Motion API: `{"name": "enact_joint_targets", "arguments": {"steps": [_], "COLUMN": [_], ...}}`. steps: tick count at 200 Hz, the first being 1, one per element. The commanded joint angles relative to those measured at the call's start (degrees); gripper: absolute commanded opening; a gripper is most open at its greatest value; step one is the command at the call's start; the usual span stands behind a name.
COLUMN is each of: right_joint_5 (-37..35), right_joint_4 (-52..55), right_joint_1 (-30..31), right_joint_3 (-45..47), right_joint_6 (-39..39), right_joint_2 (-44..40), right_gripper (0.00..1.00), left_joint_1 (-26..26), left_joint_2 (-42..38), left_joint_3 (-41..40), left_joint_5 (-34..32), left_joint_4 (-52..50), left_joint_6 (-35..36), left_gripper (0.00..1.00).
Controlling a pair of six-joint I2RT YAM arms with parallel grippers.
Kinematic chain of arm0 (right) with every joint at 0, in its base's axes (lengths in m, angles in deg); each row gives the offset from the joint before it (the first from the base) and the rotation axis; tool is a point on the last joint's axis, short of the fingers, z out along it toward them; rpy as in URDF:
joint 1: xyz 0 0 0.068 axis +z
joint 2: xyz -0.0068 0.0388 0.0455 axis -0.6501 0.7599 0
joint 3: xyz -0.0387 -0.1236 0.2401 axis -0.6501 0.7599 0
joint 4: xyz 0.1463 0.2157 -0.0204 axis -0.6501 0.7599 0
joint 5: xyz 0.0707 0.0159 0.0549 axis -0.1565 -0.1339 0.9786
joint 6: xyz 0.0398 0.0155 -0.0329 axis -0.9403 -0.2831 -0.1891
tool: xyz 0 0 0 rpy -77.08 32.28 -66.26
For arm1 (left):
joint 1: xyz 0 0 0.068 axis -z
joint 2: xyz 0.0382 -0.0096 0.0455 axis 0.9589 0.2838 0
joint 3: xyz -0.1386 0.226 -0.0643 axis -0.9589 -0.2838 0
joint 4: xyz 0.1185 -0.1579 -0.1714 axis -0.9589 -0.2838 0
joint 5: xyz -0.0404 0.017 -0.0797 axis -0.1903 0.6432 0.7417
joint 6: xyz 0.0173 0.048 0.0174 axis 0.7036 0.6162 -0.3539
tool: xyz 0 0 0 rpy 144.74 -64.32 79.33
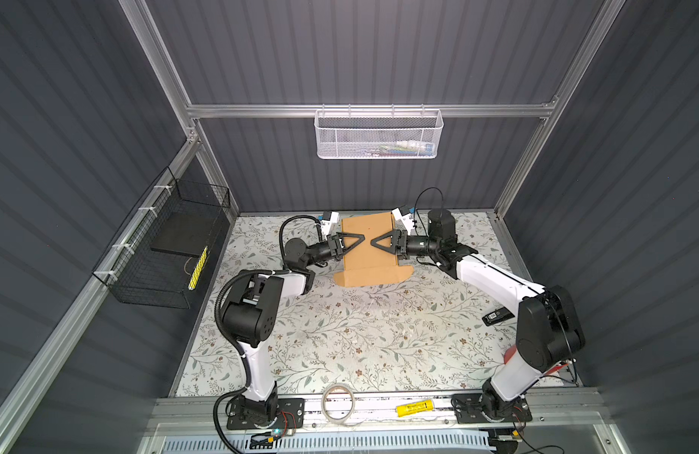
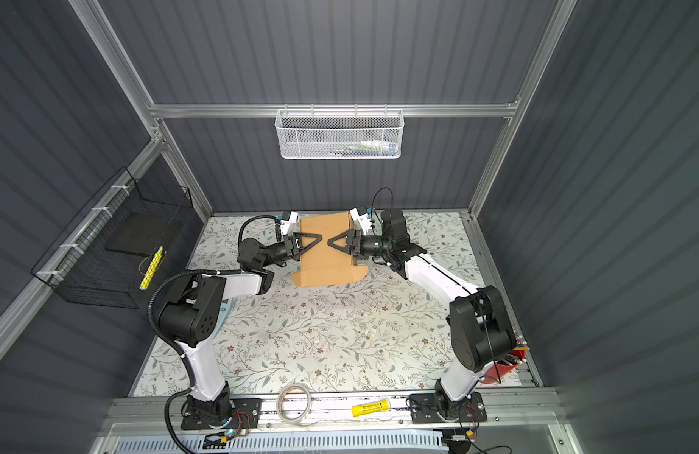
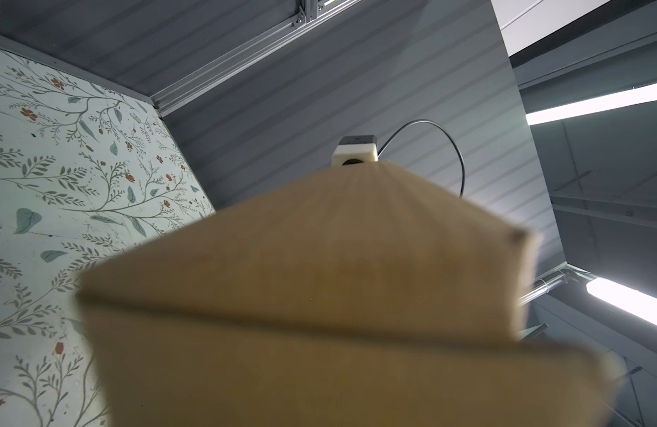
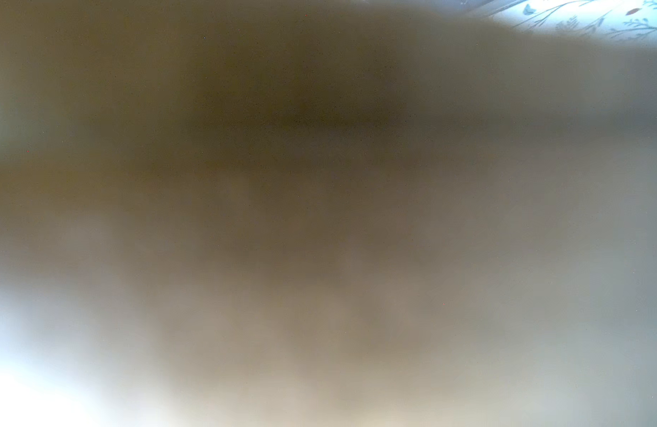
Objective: Assemble paper box
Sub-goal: Turn over the paper box at the center of the table.
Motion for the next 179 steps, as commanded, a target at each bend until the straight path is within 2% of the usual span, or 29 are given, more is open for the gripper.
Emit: {"name": "enact_joint_targets", "arguments": {"steps": [1, 33, 103, 143, 179], "right_joint_5": [-0.7, -0.7, -1.6, -1.6, -1.5], "right_joint_4": [-1.2, -1.3, -2.7, -7.4, -7.3], "right_joint_1": [1.5, 1.5, 1.2, -0.2, -0.7], "right_joint_3": [-1.2, -1.0, 0.5, 3.4, 3.7], "right_joint_6": [-0.1, -0.2, -0.3, -2.9, -2.7], "right_joint_2": [1.1, 1.0, 0.0, -0.9, -1.6], "right_gripper": [0.62, 0.64, 0.76, 0.81, 0.84], "left_joint_1": [1.0, 0.9, 0.5, -1.2, -3.0], "left_joint_2": [1.2, 1.6, 1.0, 0.9, 0.6], "left_joint_3": [1.8, 1.8, 2.1, 1.2, 0.8], "left_joint_5": [-0.1, -0.4, -0.5, -0.4, -0.3], "left_joint_4": [4.5, 4.5, 3.7, 4.5, 4.5], "left_joint_6": [-1.2, -1.4, -2.4, -4.7, -5.7], "left_gripper": [0.58, 0.56, 0.52, 0.51, 0.51]}}
